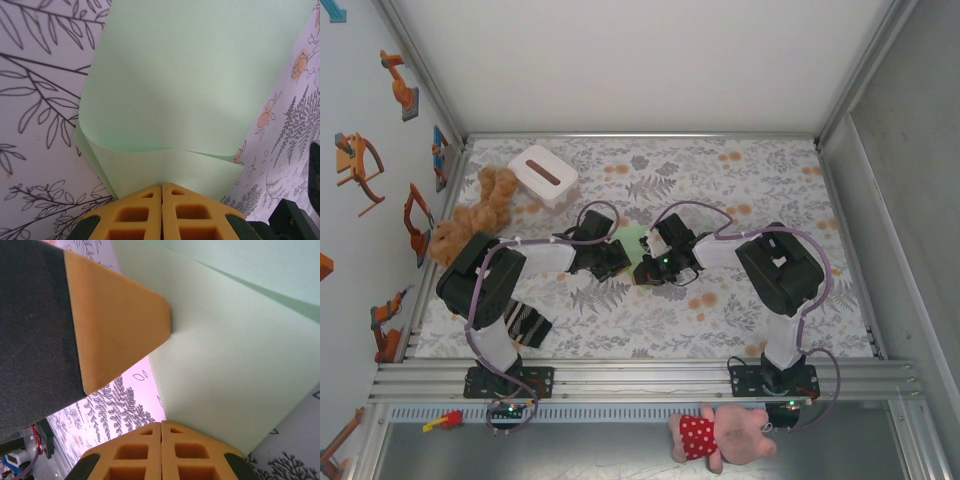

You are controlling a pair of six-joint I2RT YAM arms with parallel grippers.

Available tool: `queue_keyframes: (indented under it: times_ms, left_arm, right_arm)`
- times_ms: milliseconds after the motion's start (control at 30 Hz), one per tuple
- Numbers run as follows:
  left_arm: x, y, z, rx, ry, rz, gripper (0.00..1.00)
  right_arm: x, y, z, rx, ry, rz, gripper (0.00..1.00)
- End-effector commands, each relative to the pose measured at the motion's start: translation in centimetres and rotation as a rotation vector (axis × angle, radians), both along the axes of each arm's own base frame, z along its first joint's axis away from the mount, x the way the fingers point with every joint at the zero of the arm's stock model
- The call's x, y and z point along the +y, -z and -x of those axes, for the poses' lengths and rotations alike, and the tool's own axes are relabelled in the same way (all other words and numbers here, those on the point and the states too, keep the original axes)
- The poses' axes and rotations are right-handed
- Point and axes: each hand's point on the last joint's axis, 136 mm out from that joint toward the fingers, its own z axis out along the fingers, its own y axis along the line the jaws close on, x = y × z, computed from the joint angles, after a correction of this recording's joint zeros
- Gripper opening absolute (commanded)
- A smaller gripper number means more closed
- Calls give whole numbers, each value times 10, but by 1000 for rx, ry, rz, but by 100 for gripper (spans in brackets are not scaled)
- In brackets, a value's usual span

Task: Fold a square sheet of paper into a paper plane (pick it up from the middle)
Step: Third fold the triangle at the center of the table.

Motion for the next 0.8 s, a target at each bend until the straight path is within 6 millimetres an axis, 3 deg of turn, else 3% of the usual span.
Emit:
queue_keyframes:
  times_ms: [0, 267, 500, 633, 767]
  left_arm:
    - [27, 33, 17, 94, -44, -112, 7]
    - [26, 32, 17, 90, -36, -104, 7]
    - [17, 23, 13, 70, -14, -66, 7]
    - [13, 19, 10, 60, -5, -56, 8]
    - [11, 16, 10, 56, -3, -47, 8]
  right_arm:
    - [-11, 4, 27, 68, -42, 30, 6]
    - [-36, 5, 50, 70, -57, 93, 6]
    - [-28, -39, 15, -120, 17, 54, 3]
    - [-12, -42, -4, -117, 74, 13, 0]
    - [-7, -29, -18, -109, 99, 54, 0]
